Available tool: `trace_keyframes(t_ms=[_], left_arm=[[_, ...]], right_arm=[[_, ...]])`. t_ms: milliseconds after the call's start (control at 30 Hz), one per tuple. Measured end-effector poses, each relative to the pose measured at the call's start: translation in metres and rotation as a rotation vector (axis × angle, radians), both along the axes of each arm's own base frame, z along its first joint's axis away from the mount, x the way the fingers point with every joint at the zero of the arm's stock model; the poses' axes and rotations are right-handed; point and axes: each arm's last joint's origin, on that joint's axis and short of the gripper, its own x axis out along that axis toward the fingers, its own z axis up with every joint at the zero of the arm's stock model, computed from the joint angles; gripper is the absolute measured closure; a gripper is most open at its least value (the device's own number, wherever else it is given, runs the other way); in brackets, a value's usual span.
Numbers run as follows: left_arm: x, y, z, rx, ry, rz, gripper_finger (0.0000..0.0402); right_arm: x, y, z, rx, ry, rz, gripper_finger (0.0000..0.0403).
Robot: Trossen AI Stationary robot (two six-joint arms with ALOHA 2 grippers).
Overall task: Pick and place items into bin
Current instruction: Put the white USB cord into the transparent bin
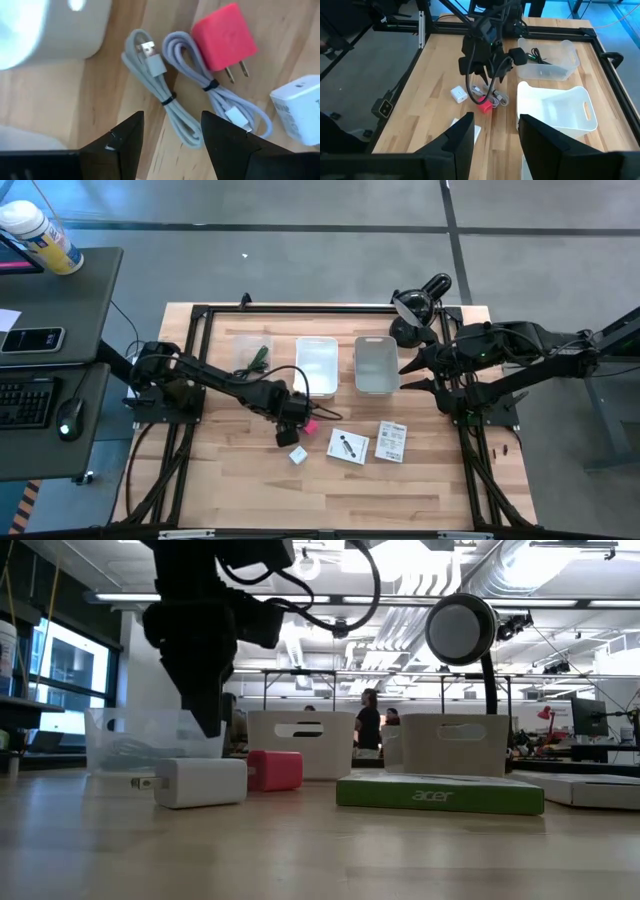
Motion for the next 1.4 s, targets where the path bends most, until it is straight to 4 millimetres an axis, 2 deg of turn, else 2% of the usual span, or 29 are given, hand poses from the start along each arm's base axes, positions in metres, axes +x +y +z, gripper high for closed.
trace_keyframes(t_ms=[1100,1400], left_arm=[[0.005,0.004,-0.028,0.016,0.047,-0.056,0.0218],[0.010,0.002,-0.041,-0.033,0.061,-0.065,0.0250]], right_arm=[[0.000,0.000,0.000,-0.009,0.004,0.004,0.0258],[-0.001,0.000,-0.001,-0.014,0.009,-0.005,0.0258]])
